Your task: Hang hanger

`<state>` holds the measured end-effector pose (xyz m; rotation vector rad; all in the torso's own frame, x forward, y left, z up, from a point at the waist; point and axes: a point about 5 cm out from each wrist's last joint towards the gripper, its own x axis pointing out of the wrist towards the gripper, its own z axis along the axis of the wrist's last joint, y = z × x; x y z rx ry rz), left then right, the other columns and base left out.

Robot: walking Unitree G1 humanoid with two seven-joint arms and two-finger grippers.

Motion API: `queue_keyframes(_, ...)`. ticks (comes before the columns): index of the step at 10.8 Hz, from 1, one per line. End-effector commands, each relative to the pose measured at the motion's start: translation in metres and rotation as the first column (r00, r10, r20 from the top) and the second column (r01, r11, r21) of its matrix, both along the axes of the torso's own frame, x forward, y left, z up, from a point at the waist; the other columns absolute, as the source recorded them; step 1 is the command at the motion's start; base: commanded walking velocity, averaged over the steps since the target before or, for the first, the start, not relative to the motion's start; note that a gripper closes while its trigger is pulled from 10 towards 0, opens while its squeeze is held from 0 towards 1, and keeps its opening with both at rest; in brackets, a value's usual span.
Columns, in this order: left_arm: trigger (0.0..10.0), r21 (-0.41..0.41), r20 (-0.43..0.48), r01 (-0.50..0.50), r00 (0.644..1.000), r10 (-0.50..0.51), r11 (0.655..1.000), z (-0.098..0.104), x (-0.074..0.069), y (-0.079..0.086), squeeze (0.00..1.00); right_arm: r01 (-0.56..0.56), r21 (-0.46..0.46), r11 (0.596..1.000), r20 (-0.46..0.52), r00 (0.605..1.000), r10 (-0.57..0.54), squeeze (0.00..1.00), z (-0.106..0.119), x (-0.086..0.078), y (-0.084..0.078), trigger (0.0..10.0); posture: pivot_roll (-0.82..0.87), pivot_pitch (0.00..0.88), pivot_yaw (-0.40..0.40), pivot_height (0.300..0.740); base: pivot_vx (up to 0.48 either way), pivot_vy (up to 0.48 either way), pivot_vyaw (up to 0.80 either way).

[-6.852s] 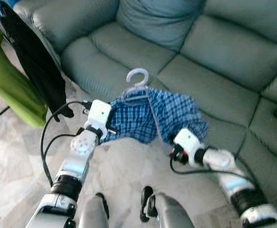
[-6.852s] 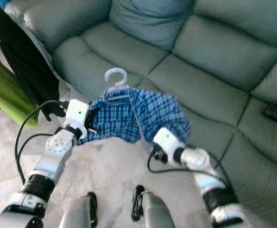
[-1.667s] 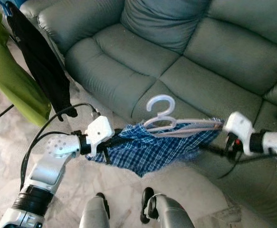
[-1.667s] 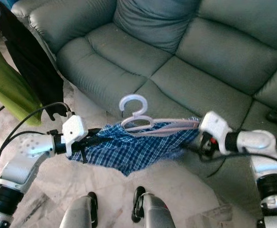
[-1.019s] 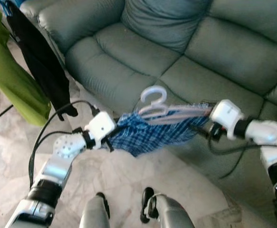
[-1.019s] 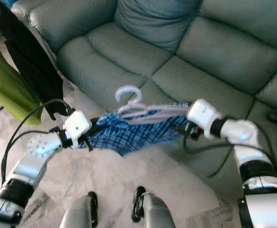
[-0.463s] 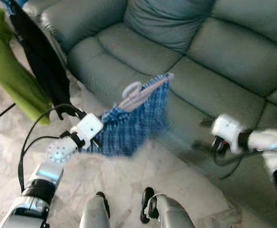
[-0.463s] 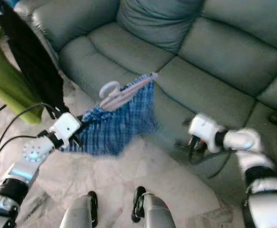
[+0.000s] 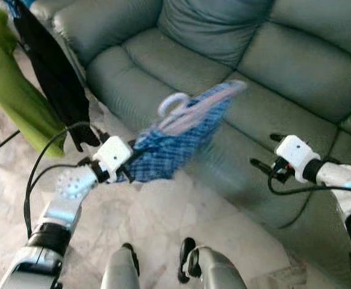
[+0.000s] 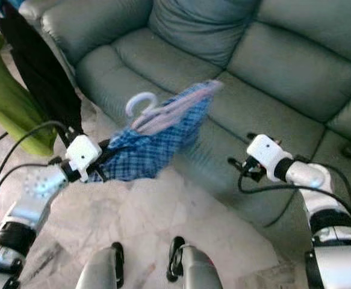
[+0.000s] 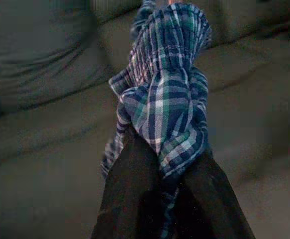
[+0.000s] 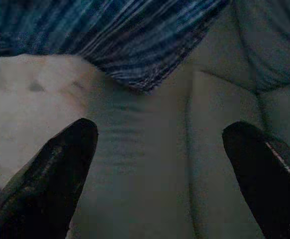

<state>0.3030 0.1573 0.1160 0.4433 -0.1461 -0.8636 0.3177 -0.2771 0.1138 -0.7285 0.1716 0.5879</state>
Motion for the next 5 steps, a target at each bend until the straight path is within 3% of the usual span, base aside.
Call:
queue_keyframes(1, 0.0, -0.004, -0.067, 0.105, 0.992, -0.105, 0.994, -0.004, -0.012, -0.006, 0.0, 0.033, -0.036, 0.999, 0.03, 0.999, -0.032, 0.0, 0.001, -0.001, -0.007, 10.0, -0.01, 0.223, -0.027, 0.74, 0.0, 0.0, 0.0)
queue_keyframes(3, 0.0, 0.029, -0.173, 0.278, 0.947, -0.269, 0.96, -0.01, -0.032, -0.018, 0.0, 0.034, -0.062, 0.997, 0.132, 0.991, -0.026, 0.0, 0.016, 0.006, -0.005, 10.0, -0.01, 0.226, -0.026, 0.74, 0.0, 0.0, 0.0)
queue_keyframes(5, 0.0, 0.028, -0.193, 0.295, 0.939, -0.284, 0.955, -0.015, -0.035, -0.023, 0.0, -0.005, -0.056, 0.998, 0.147, 0.989, 0.013, 0.0, 0.016, 0.01, 0.007, 10.0, -0.01, 0.225, -0.026, 0.74, 0.0, 0.0, 0.0)
